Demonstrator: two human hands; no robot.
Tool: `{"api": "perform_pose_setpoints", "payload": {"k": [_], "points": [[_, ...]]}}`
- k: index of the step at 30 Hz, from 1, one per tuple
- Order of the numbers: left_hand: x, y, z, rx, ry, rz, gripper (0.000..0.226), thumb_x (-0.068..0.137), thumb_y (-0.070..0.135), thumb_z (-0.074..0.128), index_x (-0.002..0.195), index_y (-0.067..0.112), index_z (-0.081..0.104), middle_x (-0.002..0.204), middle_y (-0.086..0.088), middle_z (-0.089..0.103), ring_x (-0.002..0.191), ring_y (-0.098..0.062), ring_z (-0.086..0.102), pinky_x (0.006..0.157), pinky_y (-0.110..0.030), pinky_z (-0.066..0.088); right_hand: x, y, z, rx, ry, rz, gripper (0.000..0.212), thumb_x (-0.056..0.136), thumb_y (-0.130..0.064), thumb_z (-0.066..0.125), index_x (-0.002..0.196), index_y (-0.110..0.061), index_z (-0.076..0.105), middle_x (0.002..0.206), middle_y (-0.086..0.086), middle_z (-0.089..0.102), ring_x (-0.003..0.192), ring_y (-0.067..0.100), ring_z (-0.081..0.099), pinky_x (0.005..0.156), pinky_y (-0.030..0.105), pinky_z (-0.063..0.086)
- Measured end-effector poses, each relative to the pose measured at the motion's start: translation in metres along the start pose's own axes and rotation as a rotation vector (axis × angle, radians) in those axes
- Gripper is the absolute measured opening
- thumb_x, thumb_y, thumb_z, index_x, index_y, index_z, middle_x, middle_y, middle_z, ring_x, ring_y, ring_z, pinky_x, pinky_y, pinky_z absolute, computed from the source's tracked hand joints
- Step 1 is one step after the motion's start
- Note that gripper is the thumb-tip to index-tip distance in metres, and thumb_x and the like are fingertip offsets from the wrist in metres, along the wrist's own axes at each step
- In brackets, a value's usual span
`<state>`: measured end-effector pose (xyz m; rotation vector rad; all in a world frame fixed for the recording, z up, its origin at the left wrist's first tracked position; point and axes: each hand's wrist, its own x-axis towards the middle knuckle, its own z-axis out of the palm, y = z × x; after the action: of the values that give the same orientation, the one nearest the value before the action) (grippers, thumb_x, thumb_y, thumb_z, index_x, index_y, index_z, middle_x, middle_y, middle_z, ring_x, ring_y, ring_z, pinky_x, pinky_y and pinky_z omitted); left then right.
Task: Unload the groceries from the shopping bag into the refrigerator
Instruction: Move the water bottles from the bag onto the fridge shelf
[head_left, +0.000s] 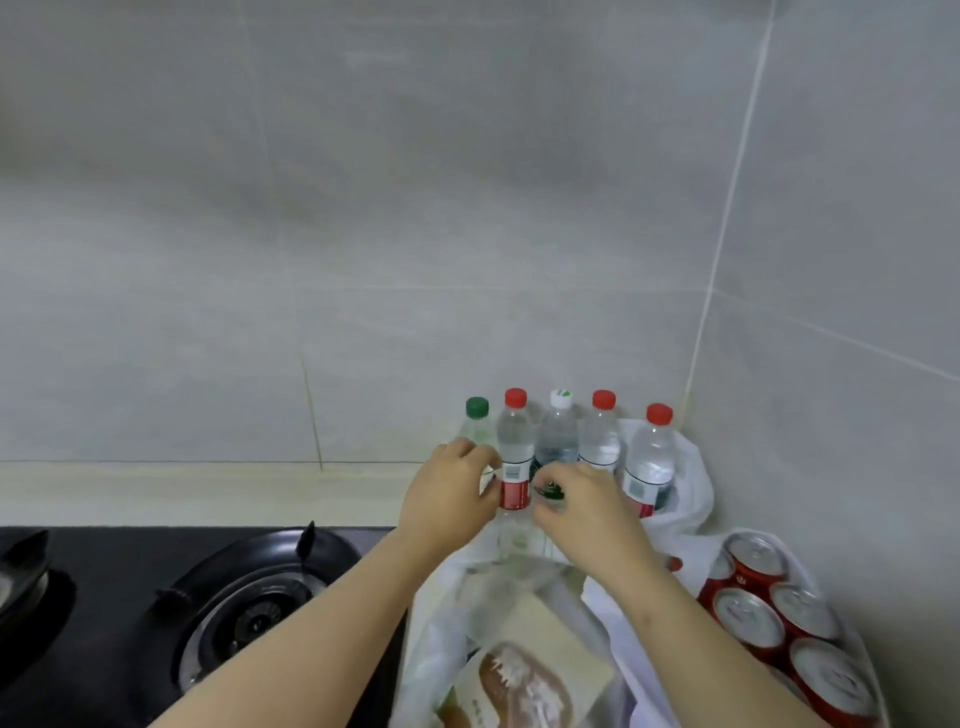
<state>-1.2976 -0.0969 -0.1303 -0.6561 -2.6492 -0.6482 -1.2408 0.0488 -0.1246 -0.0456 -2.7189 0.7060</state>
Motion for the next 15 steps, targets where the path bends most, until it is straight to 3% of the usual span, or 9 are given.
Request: {"api": "perform_pose_setpoints", "payload": {"k": [5,9,12,15], "points": [[0.055,-0.024,0.013,0.025,0.026,-0.158,0.035,0.091,0.019,0.049,0.127,0.018,0.051,0.128,-0.004,0.047,0.114,-0.02,0.046,0.091,-0.03,0.043,0.066,0.009,0.008,0.003,-0.083,-0.019,0.027,0.089,-0.023,0.051,0.114,-0.019,0.059,0.112,0.002,0.056,0.104,0.022,0.053,0.086,0.033,0.046],[0.09,-0.036,0.02,0.087,0.006,-0.149,0.044,0.091,0.018,0.048,0.134,0.022,0.041,0.142,-0.004,0.033,0.121,-0.024,0.041,0.093,-0.032,0.043,0.109,0.014,0.025,0.047,-0.068,-0.019,0.029,0.091,-0.019,0.049,0.12,-0.018,0.055,0.119,0.002,0.052,0.1,0.02,0.054,0.083,0.033,0.047],[0.109,-0.044,0.033,0.135,-0.092,-0.094,0.058,0.091,0.02,0.049,0.144,0.023,0.026,0.152,-0.003,0.019,0.129,-0.027,0.034,0.1,-0.037,0.039,0.134,0.014,0.038,0.006,-0.037,-0.042,0.037,0.092,-0.02,0.047,0.129,-0.021,0.048,0.133,0.001,0.045,0.118,0.019,0.045,0.096,0.032,0.041],[0.12,-0.053,0.046,0.137,-0.182,-0.067,0.062,0.093,0.028,0.049,0.147,0.022,0.019,0.155,0.0,0.013,0.135,-0.026,0.028,0.103,-0.04,0.036,0.152,0.013,0.048,-0.111,-0.058,-0.06,0.051,0.095,-0.02,0.042,0.144,-0.023,0.029,0.154,0.001,0.021,0.136,0.022,0.029,0.106,0.034,0.032]]}}
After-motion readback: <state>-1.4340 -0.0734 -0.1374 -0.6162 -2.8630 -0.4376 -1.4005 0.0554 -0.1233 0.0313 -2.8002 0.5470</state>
